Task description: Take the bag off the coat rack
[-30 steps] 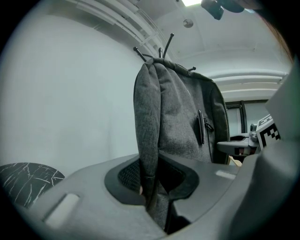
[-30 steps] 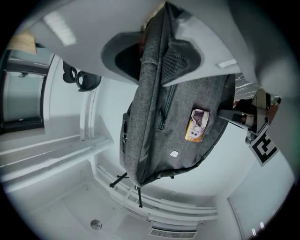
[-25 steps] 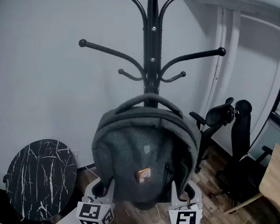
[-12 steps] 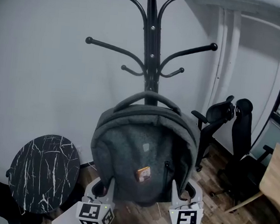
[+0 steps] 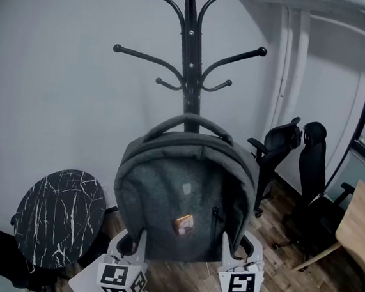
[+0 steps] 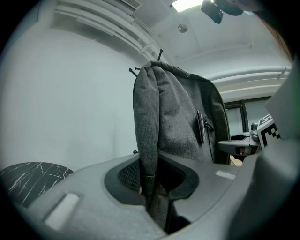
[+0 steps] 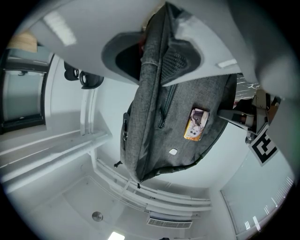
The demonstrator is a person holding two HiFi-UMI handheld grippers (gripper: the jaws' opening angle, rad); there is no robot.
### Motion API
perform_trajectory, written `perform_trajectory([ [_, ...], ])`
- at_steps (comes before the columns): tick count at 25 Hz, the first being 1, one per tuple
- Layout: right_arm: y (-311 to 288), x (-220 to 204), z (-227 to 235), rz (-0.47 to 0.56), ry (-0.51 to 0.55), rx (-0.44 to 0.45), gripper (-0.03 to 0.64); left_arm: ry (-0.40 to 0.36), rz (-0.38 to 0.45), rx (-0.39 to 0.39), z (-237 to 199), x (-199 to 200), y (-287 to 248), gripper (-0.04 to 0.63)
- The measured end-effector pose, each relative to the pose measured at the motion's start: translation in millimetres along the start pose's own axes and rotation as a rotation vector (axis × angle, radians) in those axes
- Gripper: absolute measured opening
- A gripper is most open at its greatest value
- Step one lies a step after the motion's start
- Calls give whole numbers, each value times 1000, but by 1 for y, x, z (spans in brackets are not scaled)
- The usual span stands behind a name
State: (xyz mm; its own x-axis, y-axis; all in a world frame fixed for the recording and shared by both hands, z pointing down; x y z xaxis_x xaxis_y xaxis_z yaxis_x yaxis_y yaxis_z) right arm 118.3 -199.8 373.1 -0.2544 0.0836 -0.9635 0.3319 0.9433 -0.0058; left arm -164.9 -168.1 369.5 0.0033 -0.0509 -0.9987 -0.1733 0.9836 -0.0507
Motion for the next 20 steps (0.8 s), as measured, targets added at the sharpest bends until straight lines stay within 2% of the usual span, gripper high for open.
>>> perform_trajectory([
  [4, 28, -4, 1, 5, 2, -2, 106, -8, 10, 4, 16, -4, 23, 74],
  [20, 71, 0, 0, -4, -6, 26, 106, -17, 9, 36, 39, -1, 71, 74],
])
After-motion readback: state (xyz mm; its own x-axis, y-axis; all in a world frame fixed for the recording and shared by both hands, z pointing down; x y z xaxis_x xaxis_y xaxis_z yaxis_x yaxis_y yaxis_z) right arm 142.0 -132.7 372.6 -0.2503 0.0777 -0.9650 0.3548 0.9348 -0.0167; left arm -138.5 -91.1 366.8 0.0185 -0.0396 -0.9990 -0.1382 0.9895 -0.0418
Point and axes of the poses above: the fingertips, and each gripper's own axes: y backward along the fingers, z to its right, x out of its top, the point moved 10 cm from there along y, backward along the fingers, and after that the axes turned 1 degree about -x, right-handed, at the moved point
